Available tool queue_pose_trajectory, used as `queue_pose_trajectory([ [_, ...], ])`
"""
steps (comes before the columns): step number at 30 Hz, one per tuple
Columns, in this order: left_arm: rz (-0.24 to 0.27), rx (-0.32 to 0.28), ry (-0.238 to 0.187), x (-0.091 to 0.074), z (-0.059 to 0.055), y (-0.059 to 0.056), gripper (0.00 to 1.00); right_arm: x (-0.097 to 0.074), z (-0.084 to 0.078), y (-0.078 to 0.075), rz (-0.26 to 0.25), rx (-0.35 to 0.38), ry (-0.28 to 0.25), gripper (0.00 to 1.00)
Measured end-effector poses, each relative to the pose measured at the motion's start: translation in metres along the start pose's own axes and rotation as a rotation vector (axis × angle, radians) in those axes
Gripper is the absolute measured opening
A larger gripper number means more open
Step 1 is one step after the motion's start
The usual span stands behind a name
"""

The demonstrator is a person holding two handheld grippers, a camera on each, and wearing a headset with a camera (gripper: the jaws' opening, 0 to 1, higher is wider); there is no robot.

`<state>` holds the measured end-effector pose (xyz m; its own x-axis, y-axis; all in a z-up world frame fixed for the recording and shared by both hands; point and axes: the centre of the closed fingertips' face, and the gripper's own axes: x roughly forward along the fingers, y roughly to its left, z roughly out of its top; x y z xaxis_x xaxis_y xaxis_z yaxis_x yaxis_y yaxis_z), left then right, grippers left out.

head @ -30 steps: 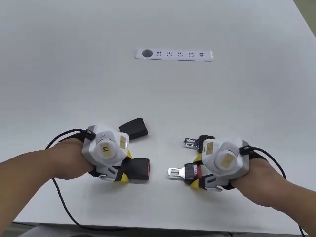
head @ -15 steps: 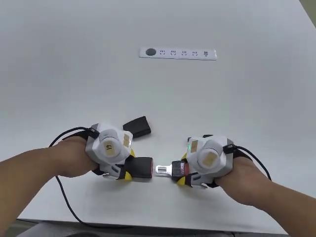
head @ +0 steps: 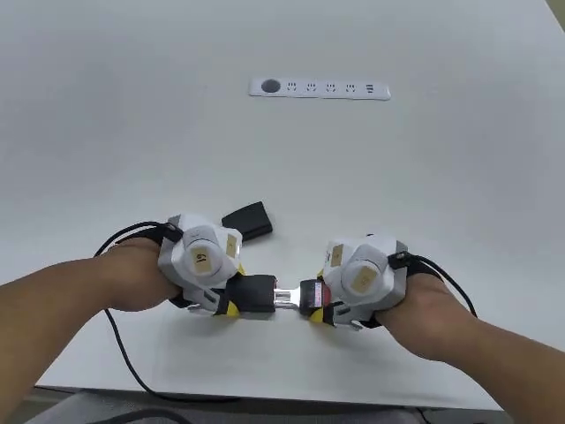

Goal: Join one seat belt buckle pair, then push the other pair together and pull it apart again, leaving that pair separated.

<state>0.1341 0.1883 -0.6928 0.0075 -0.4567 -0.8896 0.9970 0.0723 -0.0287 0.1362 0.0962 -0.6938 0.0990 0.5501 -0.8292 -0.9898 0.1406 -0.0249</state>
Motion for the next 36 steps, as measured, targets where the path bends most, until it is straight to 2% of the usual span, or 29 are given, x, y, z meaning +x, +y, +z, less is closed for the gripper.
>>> queue_pose_trajectory([
  [14, 0.006, 0.002, 0.000, 0.000, 0.001, -0.001, 0.32, 0.003, 0.009, 0.002, 0.011, 0.010, -0.047, 0.33],
  [20, 0.003, -0.004, -0.017, 0.000, 0.000, 0.001, 0.32, 0.004, 0.011, 0.003, 0.017, 0.010, -0.043, 0.32],
  [36, -0.002, 0.020, -0.016, 0.002, 0.000, 0.001, 0.32, 0.011, 0.014, 0.002, 0.022, -0.044, -0.012, 0.31],
])
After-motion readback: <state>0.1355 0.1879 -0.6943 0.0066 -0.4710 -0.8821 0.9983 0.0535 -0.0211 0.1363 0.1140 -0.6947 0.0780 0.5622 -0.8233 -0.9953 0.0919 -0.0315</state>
